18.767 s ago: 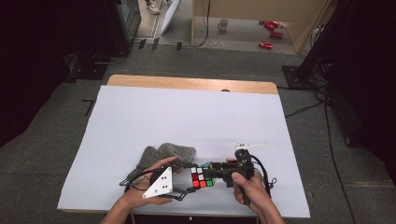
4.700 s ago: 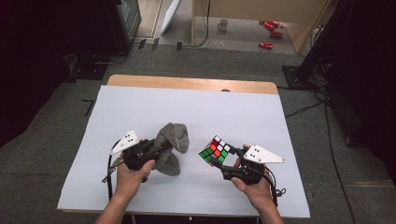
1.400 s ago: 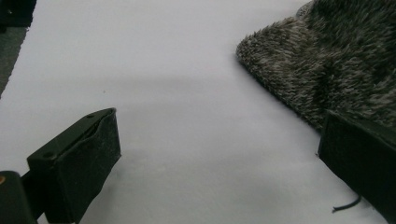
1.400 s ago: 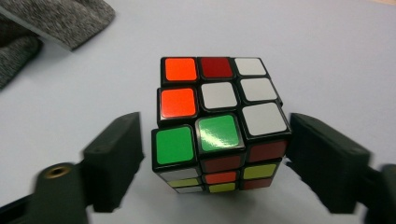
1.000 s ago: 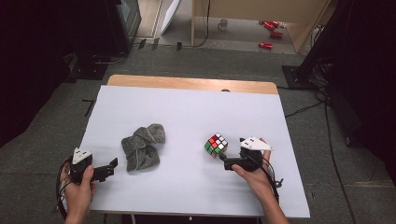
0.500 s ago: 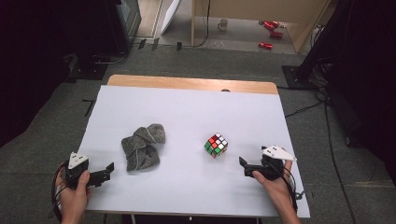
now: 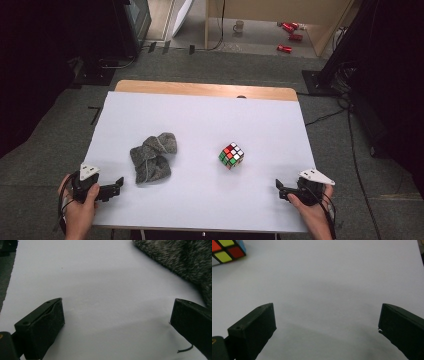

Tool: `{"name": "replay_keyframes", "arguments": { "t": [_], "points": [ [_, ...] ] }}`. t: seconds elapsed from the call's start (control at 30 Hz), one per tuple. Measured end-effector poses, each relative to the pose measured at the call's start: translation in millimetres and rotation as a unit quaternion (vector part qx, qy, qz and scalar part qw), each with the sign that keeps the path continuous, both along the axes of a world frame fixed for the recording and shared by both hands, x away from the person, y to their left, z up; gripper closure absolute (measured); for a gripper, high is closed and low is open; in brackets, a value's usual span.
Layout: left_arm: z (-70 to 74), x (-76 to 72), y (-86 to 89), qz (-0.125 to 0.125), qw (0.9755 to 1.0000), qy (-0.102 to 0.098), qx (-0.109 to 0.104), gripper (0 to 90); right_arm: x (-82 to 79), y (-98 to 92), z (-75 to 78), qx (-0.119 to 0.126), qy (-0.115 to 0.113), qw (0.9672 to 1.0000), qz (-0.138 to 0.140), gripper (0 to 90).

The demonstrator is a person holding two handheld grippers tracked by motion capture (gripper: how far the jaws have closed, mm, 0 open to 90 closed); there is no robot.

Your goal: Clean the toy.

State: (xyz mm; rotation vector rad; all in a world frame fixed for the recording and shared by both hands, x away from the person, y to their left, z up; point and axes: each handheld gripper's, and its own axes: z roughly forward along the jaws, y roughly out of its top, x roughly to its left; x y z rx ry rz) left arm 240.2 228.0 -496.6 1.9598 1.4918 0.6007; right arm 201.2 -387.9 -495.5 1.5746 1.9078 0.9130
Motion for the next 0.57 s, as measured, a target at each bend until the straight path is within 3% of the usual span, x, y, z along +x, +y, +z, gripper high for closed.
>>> {"name": "replay_keyframes", "arguments": {
  "t": [0.07,0.17,0.27,0.57],
  "points": [
    [-0.7,0.3,-3.1,-0.001,0.9999,0.001,0.017,0.0,0.9,2.2,-2.8,-0.014,0.010,0.9999,-0.001,1.7],
    [-0.8,0.3,-2.4,-0.001,0.9999,0.002,0.015,0.0,2.3,7.2,-7.0,-0.040,0.020,0.9990,0.002,3.2],
    [-1.1,0.3,-2.8,0.000,0.9999,0.001,0.015,0.0,2.7,3.2,-8.2,-0.016,0.028,0.9995,0.003,4.9],
    [-1.1,0.4,-3.0,0.000,0.9999,0.002,0.016,0.0,2.9,2.9,-8.6,-0.016,0.028,0.9995,0.003,4.8]
  ]
}}
